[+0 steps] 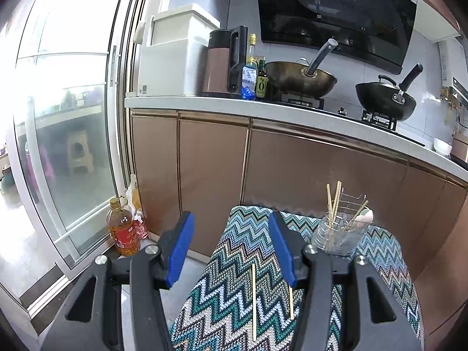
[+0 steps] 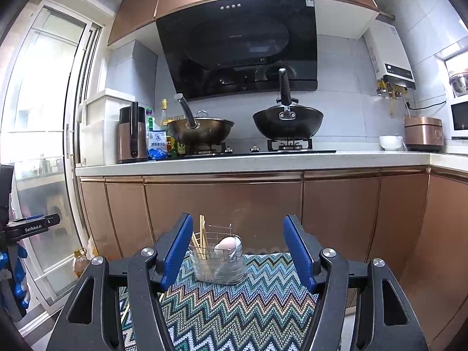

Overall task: Organize utensils
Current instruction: 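Open both tools and pull them back from the holder, then grasp a chopstick with the left tool while the right tool grasps the last chopstick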

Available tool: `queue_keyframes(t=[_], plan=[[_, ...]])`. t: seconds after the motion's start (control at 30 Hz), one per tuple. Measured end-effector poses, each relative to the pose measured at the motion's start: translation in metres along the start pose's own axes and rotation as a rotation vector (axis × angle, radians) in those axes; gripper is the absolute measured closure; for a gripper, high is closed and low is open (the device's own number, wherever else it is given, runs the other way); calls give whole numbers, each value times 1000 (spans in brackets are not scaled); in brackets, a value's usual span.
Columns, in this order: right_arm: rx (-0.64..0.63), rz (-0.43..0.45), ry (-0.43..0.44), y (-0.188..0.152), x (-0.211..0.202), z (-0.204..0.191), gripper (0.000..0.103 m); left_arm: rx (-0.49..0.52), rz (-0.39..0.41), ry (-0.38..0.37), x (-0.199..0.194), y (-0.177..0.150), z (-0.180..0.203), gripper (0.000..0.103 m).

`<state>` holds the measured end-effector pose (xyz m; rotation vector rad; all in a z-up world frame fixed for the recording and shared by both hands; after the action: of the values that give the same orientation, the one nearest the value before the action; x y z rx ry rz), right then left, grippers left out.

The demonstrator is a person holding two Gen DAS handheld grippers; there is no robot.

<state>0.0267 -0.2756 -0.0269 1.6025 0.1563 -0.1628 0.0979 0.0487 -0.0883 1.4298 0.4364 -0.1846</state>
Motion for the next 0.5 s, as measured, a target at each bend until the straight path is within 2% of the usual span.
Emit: queue_keyframes(t=[0.5], plan=[[-17, -78, 30, -24, 28, -11, 40, 22, -75, 12, 34, -19, 3, 52]])
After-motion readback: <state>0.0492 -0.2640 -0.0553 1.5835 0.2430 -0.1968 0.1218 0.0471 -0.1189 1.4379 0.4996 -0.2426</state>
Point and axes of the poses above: each gripper's, at about its wrist camera, not at the fingertips, and x roughly the way its jaws point, z to its right, y to its top, the point moved 7 cm from there along x, roughly the way its jaws point, and after that the axes turned 1 degree about y, right-handed, at the moved point
